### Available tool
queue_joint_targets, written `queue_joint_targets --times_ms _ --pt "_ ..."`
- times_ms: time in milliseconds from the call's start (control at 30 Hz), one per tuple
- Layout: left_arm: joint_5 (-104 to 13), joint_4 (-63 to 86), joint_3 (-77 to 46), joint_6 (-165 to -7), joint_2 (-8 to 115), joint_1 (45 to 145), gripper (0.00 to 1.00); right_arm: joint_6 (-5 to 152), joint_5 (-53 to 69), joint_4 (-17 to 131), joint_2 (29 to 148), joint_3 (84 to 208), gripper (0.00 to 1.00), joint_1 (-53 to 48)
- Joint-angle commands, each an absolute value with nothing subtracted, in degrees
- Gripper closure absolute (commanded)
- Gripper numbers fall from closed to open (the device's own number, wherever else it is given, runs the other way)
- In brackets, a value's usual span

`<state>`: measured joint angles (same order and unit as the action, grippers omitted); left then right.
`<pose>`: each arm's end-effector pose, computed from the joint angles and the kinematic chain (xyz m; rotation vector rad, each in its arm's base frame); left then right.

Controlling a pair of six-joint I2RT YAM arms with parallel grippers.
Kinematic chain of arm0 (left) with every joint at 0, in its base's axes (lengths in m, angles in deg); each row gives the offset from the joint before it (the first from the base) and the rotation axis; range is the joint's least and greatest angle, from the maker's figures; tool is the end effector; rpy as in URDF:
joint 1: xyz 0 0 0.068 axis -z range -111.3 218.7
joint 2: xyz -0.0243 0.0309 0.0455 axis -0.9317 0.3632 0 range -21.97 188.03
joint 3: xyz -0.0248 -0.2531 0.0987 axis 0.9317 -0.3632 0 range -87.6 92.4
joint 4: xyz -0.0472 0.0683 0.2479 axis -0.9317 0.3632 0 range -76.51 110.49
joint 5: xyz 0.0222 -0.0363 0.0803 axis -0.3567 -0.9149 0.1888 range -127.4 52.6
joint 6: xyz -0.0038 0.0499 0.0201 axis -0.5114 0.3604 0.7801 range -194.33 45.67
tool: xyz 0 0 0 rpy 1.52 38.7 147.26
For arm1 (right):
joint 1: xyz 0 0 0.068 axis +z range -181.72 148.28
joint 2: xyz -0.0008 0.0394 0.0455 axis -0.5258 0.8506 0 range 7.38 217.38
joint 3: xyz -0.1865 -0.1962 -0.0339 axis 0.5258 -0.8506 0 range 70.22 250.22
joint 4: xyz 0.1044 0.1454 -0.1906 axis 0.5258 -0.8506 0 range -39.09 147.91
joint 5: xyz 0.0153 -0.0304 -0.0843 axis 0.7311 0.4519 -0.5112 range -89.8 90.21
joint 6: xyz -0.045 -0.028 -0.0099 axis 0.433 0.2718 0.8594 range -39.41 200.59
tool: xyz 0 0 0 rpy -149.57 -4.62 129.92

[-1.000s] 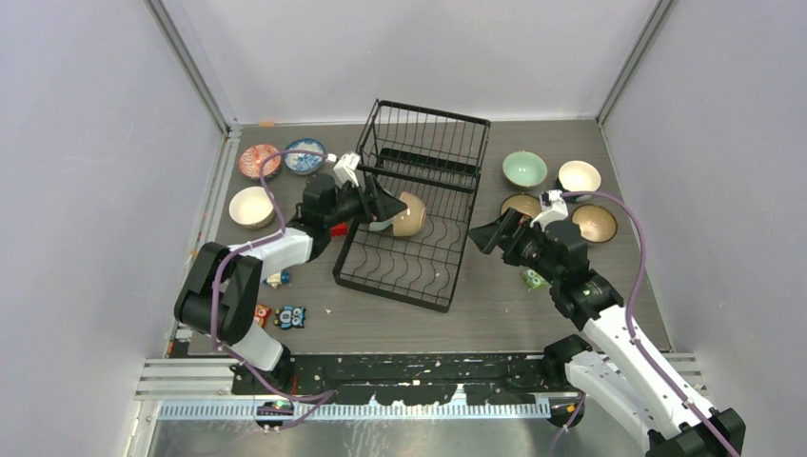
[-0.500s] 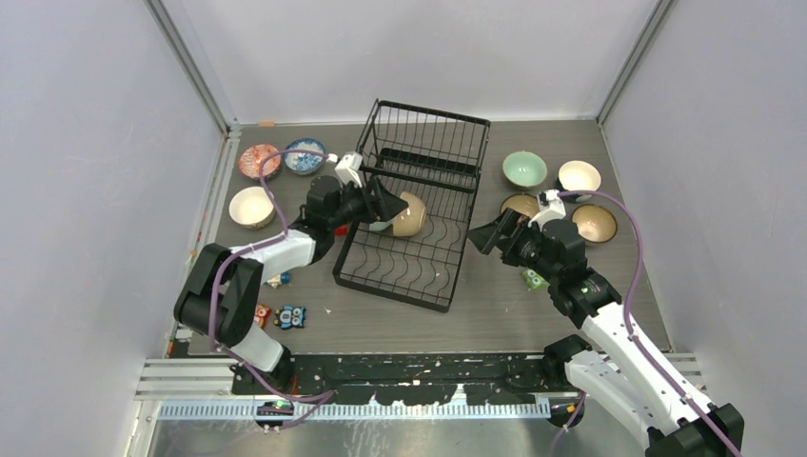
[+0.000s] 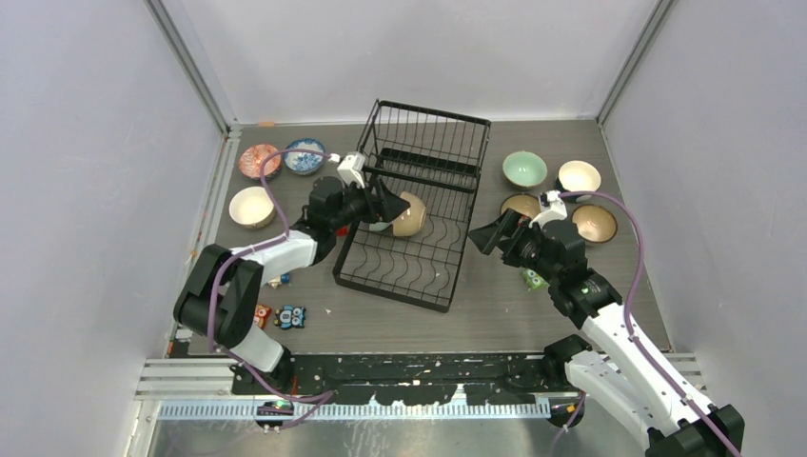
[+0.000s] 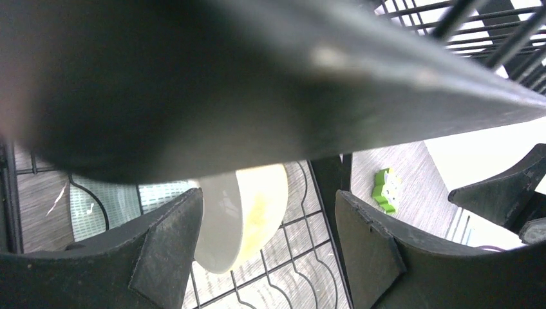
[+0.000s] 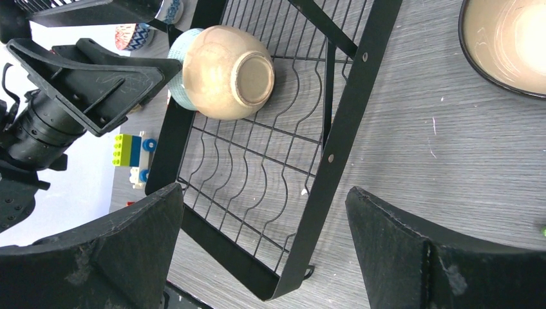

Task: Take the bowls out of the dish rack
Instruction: Pick up the bowl from the dish rack.

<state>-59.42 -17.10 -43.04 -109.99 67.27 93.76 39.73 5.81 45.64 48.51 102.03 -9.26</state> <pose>0.2992 -0.1546 0.2217 0.1125 1.9369 -1.0782 0.1599 0.0698 0.2665 0.2587 2.0209 0.8116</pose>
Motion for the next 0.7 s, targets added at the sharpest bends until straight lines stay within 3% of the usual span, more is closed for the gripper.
queue_joint_targets --times_ms 0,667 --pt "-60.74 -15.9 -42.33 -108.42 67.03 96.39 0.24 40.08 4.95 46.73 48.03 101.97 0.0 -8.91" --pt "-57.86 -17.54 -47.06 -113.06 67.26 99.7 0.25 39.07 4.98 47.29 49.2 101.4 0.0 -8.87"
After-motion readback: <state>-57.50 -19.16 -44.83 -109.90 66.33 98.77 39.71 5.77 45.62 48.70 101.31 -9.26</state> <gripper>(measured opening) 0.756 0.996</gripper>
